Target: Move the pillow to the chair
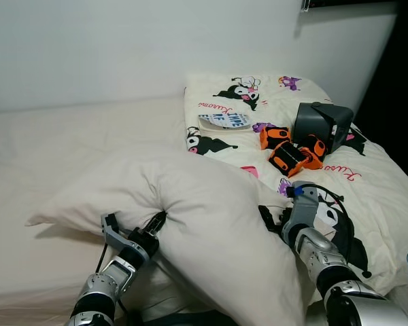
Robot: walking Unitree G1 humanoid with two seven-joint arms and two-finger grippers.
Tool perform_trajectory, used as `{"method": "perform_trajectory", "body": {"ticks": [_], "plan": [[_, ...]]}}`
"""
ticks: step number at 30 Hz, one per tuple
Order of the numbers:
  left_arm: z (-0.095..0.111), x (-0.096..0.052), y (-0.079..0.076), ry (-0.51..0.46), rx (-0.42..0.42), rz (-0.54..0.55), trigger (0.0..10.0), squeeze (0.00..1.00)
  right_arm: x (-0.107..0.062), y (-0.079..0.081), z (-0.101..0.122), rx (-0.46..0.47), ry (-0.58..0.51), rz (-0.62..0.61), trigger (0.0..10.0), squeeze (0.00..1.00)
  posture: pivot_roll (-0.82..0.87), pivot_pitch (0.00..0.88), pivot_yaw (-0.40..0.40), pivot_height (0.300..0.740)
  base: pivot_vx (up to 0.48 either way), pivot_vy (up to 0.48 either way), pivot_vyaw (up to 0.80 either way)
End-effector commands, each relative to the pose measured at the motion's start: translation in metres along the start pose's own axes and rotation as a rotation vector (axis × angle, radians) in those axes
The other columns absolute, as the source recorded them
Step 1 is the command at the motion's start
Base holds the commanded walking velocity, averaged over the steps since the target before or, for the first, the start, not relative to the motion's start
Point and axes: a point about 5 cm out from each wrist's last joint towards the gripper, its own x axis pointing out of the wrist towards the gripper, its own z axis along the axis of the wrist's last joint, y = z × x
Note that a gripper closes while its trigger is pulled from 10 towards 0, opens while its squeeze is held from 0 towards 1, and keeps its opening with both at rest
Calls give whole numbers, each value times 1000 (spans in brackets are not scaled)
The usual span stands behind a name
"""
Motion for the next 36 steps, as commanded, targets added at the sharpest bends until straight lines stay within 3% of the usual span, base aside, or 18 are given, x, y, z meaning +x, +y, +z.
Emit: {"method": "perform_trajectory", "body": {"ticks": [1, 5, 9, 10, 11, 14, 18, 20, 22, 23, 24, 31, 36], "plan": [[3, 9, -10, -21, 23, -23, 0, 0, -2, 5, -20, 31, 78, 9, 10000, 0, -152, 21, 54, 486, 0, 0, 0], [12, 14, -19, -70, 60, -32, 0, 0, -2, 6, -20, 46, 67, 18, 10000, 0, -151, 30, 51, 486, 0, 0, 0], [62, 27, -65, -232, 222, -123, 0, 0, 0, 11, -9, 91, -5, 65, 10000, 0, -144, 33, 48, 486, 0, 0, 0], [74, 27, -75, -272, 255, -136, 0, 0, 0, 12, -7, 104, -23, 77, 10000, 0, -144, 33, 48, 486, 0, 0, 0], [74, 27, -75, -272, 255, -136, 0, 0, 0, 12, -7, 104, -23, 77, 10000, 0, -144, 33, 48, 486, 0, 0, 0], [109, 25, -114, -379, 409, -171, 0, 0, 2, 17, 0, 133, -52, 118, 10000, 0, -139, 31, 52, 501, 0, 0, 0], [122, 23, -132, -422, 491, -188, 0, 0, 3, 19, 4, 140, -66, 135, 10000, 0, -137, 30, 56, 511, 0, 0, 0], [134, 18, -152, -468, 579, -202, 0, 0, 5, 23, 9, 144, -88, 154, 10000, 0, -134, 30, 55, 521, 0, 0, 0], [134, 18, -152, -468, 579, -202, 0, 0, 5, 23, 9, 144, -88, 154, 10000, 0, -134, 30, 55, 521, 0, 0, 0], [138, 16, -161, -492, 617, -195, 6510, 0, 6, 25, 14, 147, -103, 165, 10000, 0, -131, 29, 55, 526, 0, 0, 0], [139, 14, -166, -508, 631, -186, 10000, 0, 6, 27, 17, 150, -118, 176, 10000, 0, -129, 29, 54, 531, 0, 0, 0], [126, 13, -159, -498, 634, -111, 10000, 0, 8, 32, 36, 164, -193, 237, 10000, 0, -134, 28, 48, 561, 0, 0, 0], [131, 10, -163, -528, 674, -77, 10000, 0, 8, 34, 53, 192, -257, 279, 10000, 0, -133, 26, 42, 586, 0, 0, 0]]}}
